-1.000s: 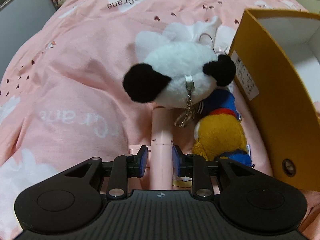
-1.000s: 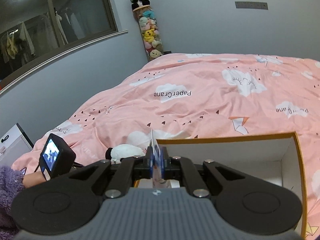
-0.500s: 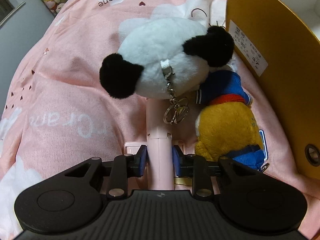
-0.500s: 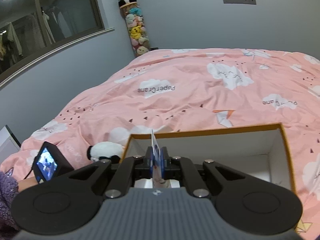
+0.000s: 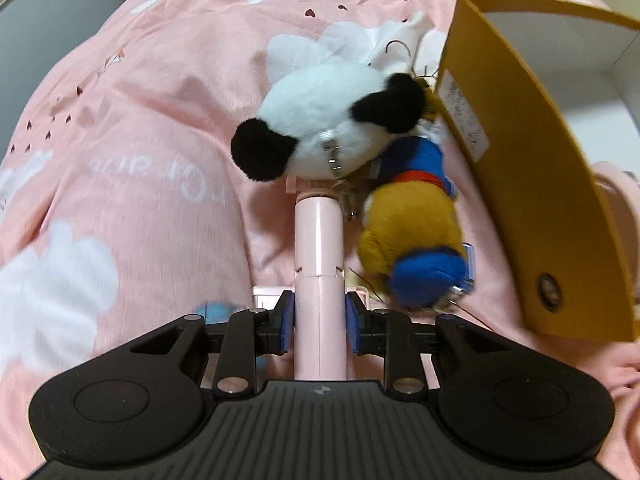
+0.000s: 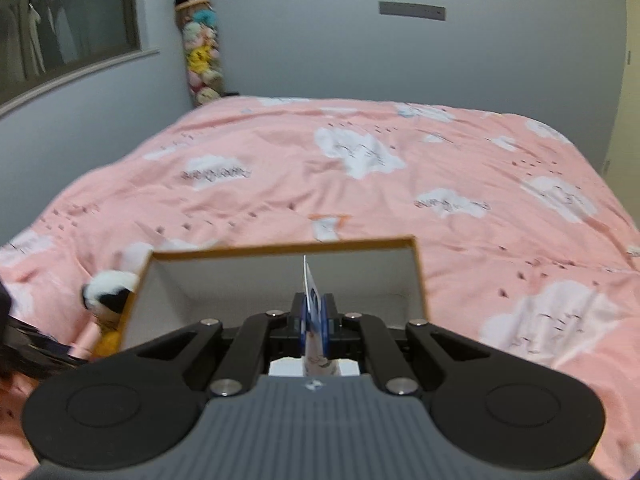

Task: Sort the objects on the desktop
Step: 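Grasp the pink handheld fan with the left gripper while the right holds the packet over the box, then lower the lotion packet into the box and open the right gripper while the left lifts the fan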

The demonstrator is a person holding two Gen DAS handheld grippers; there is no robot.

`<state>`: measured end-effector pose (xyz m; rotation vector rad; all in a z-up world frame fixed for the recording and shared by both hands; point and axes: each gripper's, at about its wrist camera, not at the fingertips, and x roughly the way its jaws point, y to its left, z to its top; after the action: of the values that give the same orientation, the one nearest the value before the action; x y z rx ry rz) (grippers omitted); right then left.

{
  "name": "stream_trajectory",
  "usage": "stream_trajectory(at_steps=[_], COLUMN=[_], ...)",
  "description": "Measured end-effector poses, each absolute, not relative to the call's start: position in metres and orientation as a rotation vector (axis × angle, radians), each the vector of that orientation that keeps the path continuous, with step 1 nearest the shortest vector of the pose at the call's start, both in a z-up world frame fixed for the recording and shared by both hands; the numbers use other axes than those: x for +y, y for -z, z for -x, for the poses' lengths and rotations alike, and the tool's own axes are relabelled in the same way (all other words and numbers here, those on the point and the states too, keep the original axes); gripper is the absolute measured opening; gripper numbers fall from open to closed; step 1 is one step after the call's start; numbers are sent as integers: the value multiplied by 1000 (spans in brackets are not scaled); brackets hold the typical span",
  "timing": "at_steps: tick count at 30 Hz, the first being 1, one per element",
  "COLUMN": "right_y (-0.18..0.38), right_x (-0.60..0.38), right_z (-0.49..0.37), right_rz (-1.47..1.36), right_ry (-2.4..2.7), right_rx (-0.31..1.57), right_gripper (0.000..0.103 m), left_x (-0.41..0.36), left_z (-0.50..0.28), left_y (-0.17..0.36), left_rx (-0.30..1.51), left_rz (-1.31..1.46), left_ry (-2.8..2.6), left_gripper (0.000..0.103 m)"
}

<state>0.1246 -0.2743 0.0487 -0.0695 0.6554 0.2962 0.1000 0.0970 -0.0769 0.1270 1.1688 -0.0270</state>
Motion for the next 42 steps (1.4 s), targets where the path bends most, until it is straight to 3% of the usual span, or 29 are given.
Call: stream_trajectory(at_steps=[17, 37, 42], right_y=[8, 25, 20], right_x=[-298, -296, -292], right_z=[-139, -120, -111], right_rz=[58, 126, 161], right_ry=[-261, -256, -248], right_rx=[745, 948, 916], right_gripper=[6, 7, 8], left_x=[85, 60, 40], left_z=[-41, -38, -44], left_y=[27, -50, -60], left_rx=[1090, 887, 846], left_rz=[39, 107, 109], left_ry=[37, 172, 242], left_gripper=[30, 30, 30])
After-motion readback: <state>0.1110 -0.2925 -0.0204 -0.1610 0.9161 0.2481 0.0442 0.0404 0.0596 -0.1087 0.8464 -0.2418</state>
